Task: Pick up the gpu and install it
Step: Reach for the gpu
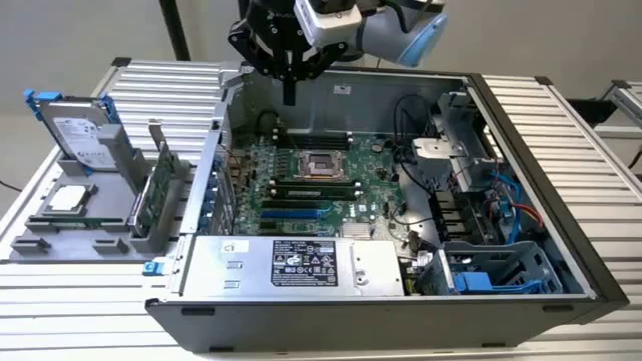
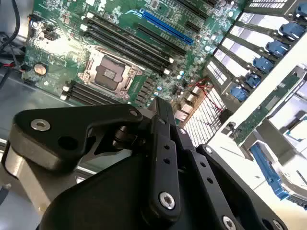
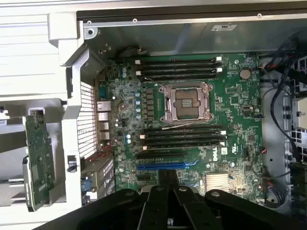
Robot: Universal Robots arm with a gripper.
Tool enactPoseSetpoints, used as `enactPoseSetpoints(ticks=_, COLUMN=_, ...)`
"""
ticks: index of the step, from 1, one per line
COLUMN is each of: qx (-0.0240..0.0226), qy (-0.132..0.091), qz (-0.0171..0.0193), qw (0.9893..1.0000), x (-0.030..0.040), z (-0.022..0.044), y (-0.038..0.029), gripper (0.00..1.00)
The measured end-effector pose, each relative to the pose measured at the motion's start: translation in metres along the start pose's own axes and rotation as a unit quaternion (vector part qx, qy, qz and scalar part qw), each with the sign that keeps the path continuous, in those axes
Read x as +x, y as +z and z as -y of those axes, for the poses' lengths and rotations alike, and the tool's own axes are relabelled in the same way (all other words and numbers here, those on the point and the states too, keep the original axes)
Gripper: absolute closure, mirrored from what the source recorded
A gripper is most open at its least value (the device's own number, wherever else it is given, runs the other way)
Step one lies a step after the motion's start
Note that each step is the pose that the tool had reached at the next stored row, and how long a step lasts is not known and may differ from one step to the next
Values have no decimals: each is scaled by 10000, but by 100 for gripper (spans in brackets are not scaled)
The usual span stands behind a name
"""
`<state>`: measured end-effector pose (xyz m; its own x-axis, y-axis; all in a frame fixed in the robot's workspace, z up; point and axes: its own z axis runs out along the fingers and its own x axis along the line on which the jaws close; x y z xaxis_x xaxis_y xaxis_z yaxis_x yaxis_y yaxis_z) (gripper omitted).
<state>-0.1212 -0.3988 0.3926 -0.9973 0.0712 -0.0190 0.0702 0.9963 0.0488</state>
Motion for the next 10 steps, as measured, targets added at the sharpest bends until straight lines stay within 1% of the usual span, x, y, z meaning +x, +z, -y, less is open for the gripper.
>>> enactPoseSetpoints(ticks=7, qx=0, qy=0, qz=0, qw=10000, x=0, z=0, y=0, gripper=100)
enactPoseSetpoints(ticks=10, qx=0, qy=1, qz=0, qw=10000, x=11, z=1, y=0, gripper=100)
